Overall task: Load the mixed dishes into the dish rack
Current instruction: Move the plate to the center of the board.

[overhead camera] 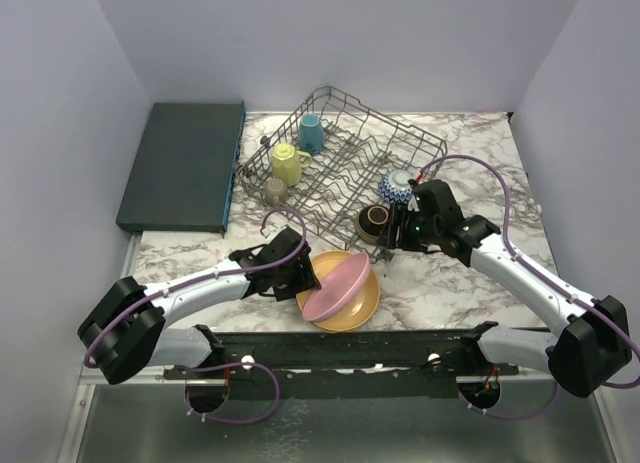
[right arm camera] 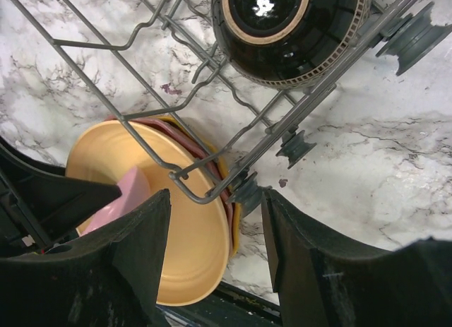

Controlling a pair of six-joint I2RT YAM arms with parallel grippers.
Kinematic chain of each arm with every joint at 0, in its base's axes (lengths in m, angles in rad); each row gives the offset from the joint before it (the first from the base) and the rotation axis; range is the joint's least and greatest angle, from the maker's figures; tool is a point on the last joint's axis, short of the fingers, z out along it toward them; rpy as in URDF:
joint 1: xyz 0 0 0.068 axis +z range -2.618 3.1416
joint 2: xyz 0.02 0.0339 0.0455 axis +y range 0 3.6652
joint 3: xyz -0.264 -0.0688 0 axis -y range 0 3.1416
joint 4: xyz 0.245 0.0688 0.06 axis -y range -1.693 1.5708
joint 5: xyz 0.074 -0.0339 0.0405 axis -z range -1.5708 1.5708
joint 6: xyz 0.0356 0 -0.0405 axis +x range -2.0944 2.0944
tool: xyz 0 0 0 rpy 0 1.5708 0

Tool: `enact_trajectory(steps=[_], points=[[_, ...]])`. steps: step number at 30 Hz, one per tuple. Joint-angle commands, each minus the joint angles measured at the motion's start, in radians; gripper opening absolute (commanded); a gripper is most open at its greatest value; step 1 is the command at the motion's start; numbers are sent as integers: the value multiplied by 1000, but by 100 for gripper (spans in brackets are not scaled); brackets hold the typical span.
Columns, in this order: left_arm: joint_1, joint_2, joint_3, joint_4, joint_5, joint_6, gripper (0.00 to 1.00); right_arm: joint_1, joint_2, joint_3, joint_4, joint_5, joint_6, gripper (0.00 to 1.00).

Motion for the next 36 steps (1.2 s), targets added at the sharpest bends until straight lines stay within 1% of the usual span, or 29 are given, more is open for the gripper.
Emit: enact_trajectory(steps=[1, 5, 11, 19, 24, 36], points=[[-84, 15, -55, -37, -14, -68, 56, 7, -46, -20, -5, -40, 14, 60], [-152, 24, -48, -34, -60, -110, 56, 7, -71, -35, -21, -50, 29, 60], [-196, 53, -40, -22, -89, -147, 56, 6, -117, -49, -55, -48, 53, 60], [-202, 41, -36, -23, -116, -162, 58, 6, -172, -47, -122, -40, 73, 60], [-202, 10, -32, -22, -135, -175, 61, 7, -203, -58, -149, -37, 85, 62], [-202, -92, -31, -56, -173, -189, 63, 6, -225, -75, -169, -37, 102, 63]])
